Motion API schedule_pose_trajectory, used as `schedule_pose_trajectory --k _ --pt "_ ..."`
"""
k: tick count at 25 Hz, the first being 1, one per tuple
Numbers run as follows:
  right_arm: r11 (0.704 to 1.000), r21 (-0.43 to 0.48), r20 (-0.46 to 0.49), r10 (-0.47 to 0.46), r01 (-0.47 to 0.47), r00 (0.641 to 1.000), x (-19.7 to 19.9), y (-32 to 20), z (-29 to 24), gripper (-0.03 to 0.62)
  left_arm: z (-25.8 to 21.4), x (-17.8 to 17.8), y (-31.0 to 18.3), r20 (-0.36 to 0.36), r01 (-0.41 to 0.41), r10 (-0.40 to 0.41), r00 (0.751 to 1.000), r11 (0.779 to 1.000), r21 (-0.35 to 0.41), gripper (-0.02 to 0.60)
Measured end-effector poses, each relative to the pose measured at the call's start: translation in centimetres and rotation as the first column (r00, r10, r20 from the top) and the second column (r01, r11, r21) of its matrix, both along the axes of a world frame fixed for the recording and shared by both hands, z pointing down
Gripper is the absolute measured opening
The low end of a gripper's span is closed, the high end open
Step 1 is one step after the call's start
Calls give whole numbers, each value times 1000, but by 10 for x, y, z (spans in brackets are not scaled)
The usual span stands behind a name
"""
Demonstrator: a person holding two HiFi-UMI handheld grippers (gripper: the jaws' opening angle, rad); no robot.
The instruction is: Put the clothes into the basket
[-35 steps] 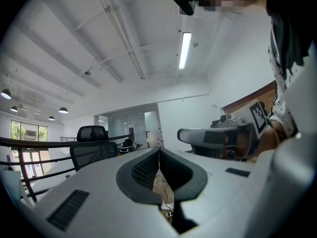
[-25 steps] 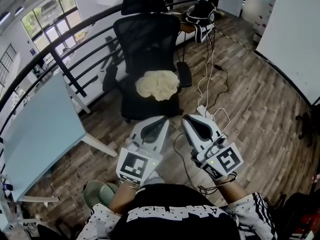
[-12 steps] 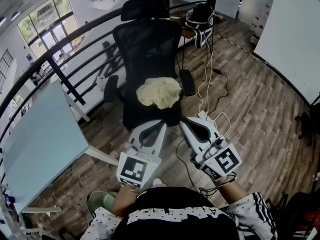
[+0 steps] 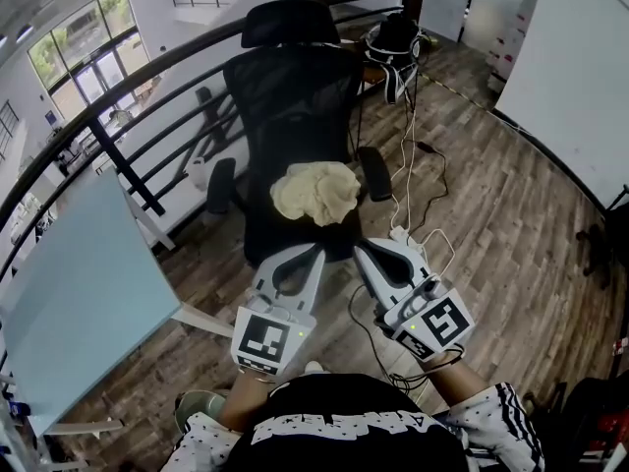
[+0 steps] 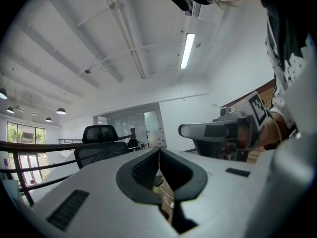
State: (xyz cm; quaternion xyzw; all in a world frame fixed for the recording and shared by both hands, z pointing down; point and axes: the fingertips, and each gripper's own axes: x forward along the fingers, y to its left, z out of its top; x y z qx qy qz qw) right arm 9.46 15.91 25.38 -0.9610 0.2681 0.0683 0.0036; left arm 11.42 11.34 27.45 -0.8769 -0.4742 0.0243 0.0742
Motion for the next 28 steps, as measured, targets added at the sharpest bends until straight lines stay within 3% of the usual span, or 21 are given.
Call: schedule_pose_trajectory --k 6,15,28 --pt "1000 -7 3 25 -25 1000 19 -12 6 31 3 19 -12 -15 -15 15 1000 1000 18 12" --pt "999 -36 31 27 -25 999 33 -12 18 31 21 38 -4 34 -48 47 998 999 25 14" --pt "995 7 -20 -97 97 995 100 1 11 31 22 97 20 36 24 -25 999 999 28 14"
